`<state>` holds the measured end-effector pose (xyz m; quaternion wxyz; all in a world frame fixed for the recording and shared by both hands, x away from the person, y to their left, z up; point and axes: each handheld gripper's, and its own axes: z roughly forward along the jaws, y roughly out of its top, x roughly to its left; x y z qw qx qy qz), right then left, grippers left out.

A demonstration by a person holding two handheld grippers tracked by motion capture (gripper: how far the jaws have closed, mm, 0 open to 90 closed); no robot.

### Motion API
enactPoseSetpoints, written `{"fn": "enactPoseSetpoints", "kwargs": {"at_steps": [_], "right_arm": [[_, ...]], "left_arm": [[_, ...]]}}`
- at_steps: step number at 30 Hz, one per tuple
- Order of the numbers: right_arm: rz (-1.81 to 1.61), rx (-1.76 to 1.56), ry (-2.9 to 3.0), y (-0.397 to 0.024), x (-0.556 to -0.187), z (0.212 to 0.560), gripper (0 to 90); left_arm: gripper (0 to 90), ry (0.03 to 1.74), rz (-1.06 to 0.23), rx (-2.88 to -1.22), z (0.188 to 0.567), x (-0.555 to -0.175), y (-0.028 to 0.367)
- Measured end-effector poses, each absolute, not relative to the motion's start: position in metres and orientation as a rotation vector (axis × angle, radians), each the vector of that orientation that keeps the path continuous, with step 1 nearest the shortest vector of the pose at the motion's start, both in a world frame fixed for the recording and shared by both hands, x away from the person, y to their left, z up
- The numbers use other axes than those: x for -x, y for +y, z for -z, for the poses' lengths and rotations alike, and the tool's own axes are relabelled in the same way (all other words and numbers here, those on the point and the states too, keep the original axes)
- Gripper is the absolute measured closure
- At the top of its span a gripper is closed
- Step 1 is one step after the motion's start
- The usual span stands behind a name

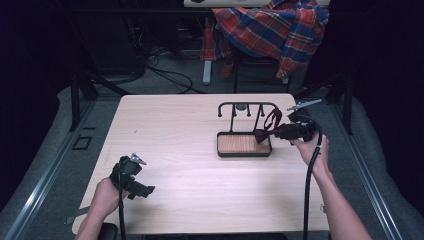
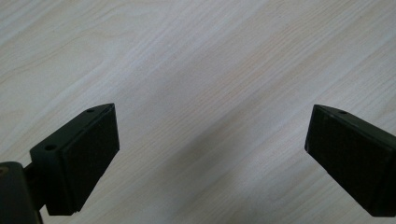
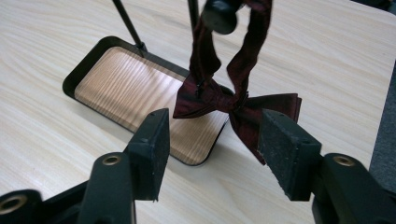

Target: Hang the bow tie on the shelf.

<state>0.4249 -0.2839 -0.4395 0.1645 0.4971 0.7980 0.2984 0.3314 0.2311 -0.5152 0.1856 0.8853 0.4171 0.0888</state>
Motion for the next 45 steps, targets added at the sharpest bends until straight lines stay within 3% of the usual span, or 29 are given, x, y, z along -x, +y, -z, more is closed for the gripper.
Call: {"fn": "enactPoseSetpoints", "kwargs": {"at_steps": [15, 30, 45], "right_arm": [[-0.788, -1.299, 2.387, -0.265, -0.388, 0.439, 33.1], [-0.654, -1.16, 2.568, -0.232, -0.351, 0.465, 19.9], [-0.603, -1.071, 2.71, -0.219, -0.318, 0.479, 14.4]], "left_arm": [[2.8, 1.172, -0.244, -2.49, 0.515, -0.331, 0.231], [2.8, 1.164, -0.24, -2.495, 0.515, -0.33, 0.231], [2.8, 1.171, -0.229, -2.499, 0.517, -0.331, 0.229]]}}
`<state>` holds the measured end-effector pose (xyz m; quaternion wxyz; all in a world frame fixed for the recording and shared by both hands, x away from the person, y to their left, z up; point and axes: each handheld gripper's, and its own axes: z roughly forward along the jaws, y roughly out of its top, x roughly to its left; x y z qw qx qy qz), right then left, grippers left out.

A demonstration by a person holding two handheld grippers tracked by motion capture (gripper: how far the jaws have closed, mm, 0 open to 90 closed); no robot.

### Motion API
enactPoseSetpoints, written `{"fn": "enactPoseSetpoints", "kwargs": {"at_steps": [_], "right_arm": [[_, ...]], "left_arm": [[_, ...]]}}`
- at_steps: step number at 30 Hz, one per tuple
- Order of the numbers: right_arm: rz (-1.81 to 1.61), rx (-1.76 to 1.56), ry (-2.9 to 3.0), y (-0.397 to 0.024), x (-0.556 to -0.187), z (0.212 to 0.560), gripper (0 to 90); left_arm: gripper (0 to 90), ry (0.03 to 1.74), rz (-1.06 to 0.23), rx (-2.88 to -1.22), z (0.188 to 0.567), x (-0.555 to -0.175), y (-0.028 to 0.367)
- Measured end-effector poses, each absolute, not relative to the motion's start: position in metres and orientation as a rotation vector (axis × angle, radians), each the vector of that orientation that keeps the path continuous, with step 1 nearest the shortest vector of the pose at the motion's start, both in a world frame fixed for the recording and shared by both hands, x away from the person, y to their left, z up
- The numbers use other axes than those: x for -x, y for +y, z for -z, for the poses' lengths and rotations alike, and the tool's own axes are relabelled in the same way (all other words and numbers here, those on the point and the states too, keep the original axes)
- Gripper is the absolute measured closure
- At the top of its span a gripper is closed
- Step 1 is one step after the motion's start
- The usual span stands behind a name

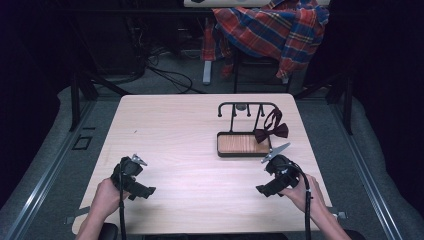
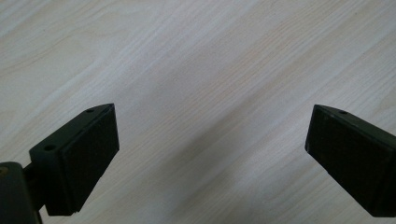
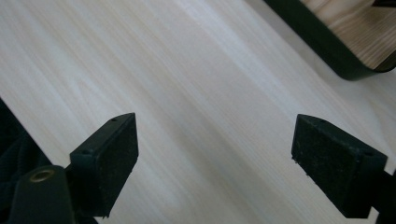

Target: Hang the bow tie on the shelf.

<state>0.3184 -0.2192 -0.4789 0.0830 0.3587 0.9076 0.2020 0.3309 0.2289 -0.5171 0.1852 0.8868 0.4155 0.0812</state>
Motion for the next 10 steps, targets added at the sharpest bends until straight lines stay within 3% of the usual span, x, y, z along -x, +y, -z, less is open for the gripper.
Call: {"fn": "enactPoseSetpoints", "kwargs": {"at_steps": [10], "right_arm": [[-0.489, -1.051, 2.829, -0.211, -0.31, 0.497, 13.7]], "left_arm": [[2.7, 1.175, -0.222, -2.504, 0.518, -0.332, 0.228]]}}
